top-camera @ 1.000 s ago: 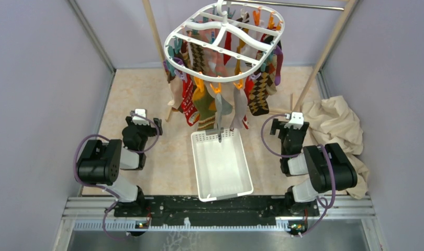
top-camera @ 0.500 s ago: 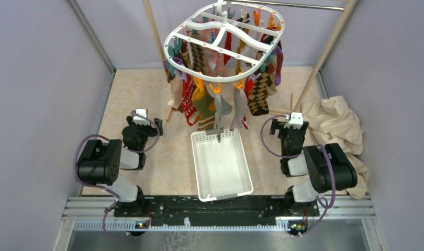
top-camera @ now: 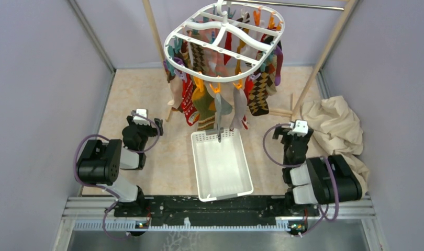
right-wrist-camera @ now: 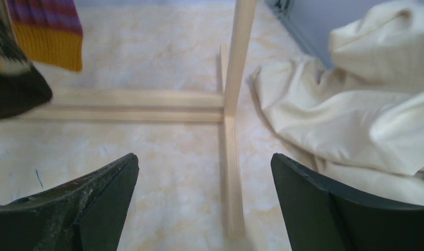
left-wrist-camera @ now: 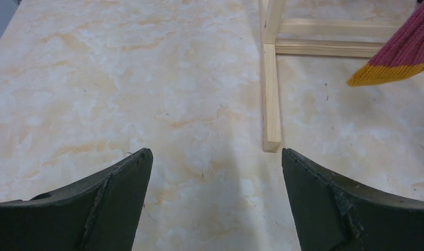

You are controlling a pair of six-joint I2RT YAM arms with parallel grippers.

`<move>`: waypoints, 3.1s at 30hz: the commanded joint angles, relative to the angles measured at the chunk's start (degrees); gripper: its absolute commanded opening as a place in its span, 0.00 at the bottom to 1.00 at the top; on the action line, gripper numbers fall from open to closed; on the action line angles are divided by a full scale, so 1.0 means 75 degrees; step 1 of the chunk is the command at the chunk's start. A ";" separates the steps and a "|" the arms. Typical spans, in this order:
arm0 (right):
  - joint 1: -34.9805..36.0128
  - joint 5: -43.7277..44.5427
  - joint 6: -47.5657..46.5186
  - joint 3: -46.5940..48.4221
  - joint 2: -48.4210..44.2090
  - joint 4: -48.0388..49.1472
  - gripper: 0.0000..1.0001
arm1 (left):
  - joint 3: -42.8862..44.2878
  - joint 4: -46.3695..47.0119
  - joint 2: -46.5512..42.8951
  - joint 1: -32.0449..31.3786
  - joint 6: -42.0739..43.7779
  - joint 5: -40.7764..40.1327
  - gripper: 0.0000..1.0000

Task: Remove the socks clipped to the hanger
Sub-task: Adjust the clothesline at the center of the board.

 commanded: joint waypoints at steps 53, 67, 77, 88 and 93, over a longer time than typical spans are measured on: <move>0.0293 -0.2259 0.4486 0.5908 -0.5094 -1.4056 0.94 | 0.3467 -1.0249 -0.5139 -0.0843 -0.5090 0.2728 0.99; -0.0560 -0.0602 0.4287 0.6803 -0.1489 -1.3592 0.54 | 0.4135 -1.0613 -0.2777 -0.0843 -0.4471 0.0015 0.99; -0.1646 -0.0819 0.3571 0.7001 -0.0155 -1.3487 0.61 | 0.5689 -1.1115 -0.0413 -0.0855 -0.3922 -0.1168 0.99; -0.1916 -0.1214 0.3303 0.7286 0.0949 -1.3368 0.58 | 0.5953 -1.0478 0.0917 -0.0919 -0.4019 -0.1192 0.97; -0.1916 -0.1095 0.3274 0.7328 0.1156 -1.3355 0.36 | 0.6136 -1.0420 0.1501 -0.1352 -0.3831 -0.1744 0.93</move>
